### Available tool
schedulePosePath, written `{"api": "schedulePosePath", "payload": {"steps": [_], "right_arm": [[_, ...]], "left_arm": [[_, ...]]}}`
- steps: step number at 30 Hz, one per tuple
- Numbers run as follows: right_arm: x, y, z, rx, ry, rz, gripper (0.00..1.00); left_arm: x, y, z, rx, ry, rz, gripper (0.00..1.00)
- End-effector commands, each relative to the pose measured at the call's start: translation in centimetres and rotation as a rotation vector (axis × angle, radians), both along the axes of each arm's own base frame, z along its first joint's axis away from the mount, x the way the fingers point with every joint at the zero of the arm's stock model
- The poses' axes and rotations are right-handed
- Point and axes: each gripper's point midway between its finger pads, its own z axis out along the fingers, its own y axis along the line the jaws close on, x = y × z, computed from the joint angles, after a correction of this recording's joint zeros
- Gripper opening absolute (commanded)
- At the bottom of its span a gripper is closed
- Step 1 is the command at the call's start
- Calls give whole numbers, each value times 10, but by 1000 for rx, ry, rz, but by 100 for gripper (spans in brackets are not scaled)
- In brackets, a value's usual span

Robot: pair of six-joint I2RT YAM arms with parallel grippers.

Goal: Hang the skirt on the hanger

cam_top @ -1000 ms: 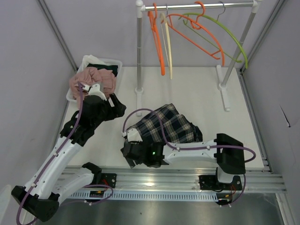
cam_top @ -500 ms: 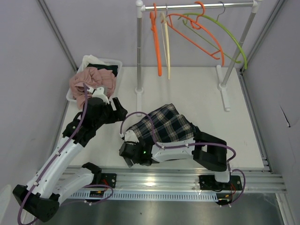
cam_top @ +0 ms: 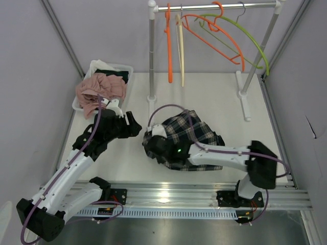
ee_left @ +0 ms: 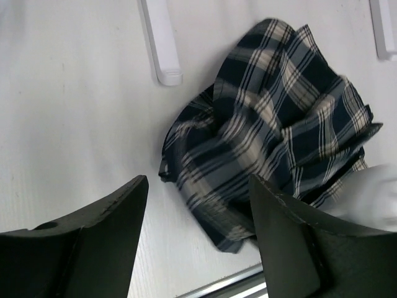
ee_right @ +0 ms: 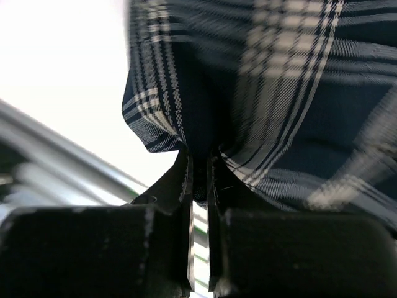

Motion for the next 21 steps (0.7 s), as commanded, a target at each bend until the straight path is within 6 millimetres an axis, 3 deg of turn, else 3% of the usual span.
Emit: {"api": "schedulePosePath", "payload": {"steps": [1,3,7,8,12,17,21], "right_arm": [[26,-29,92,175,-71,-61,0],[36,-49,123,249,-73,-87,0],[50,-75,154,301,-77,-111,1],[52,-79,158,306,-79,-116,1],[53,-92,176,338,-83,-115,1],[52,-100,196,371,-103,-117,1],[53,-115,209,384,-117,-133,1]], "left_arm": [[1,-15,4,-53,-29,-78,68],[-1,-22,1,-90,-34,-106,63],[-6,-37,12,-181,-76,-166,54],[-9,-39,4,-189,-63,-173,53],[-11,-58,8,-229,-89,-221,53],[-8,-82,11,-259,-105,-252,60],[-3,-95,-1,-222,-85,-259,60]]}}
